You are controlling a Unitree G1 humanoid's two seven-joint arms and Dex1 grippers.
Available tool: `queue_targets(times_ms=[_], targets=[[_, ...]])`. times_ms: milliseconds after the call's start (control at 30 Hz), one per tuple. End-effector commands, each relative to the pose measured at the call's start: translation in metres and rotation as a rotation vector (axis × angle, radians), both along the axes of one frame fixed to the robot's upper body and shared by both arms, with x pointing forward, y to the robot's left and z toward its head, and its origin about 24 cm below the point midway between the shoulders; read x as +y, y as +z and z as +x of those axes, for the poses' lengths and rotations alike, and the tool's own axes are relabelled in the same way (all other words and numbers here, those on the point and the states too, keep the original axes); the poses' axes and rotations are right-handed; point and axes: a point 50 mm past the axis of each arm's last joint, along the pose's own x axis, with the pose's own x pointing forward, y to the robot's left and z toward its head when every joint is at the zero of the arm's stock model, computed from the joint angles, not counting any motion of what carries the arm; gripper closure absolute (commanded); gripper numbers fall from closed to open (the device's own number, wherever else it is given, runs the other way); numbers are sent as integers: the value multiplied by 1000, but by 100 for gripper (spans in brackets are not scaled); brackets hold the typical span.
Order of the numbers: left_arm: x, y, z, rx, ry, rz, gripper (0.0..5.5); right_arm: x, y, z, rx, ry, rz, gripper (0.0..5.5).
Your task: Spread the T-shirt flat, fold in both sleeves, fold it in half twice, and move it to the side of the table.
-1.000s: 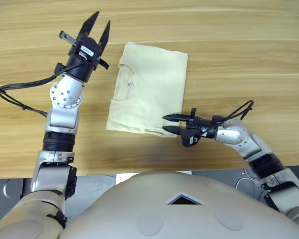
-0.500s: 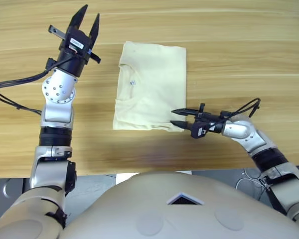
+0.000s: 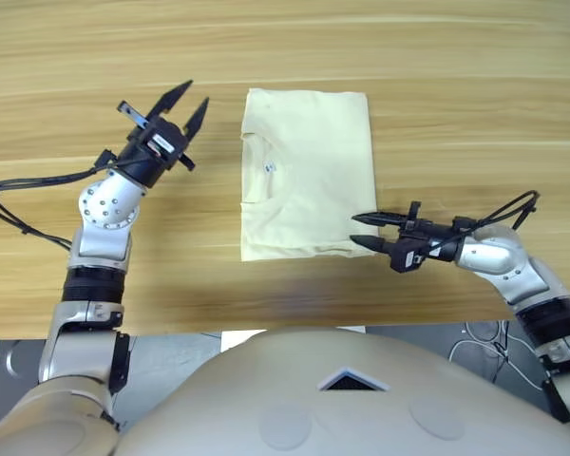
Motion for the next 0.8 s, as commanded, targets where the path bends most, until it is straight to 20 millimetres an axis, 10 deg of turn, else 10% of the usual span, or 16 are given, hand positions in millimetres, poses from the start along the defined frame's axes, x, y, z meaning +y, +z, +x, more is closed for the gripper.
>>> queue_targets(times_ms=[33, 300, 800], targets=[[28, 16, -29, -11, -52, 187, 414, -5, 48, 7, -185, -92, 150, 365], [29, -1, -74, 263, -265, 457, 325, -83, -12, -15, -118, -226, -537, 360], [21, -30, -81, 411, -508, 712, 240, -43, -7, -33, -78, 32, -478, 360]])
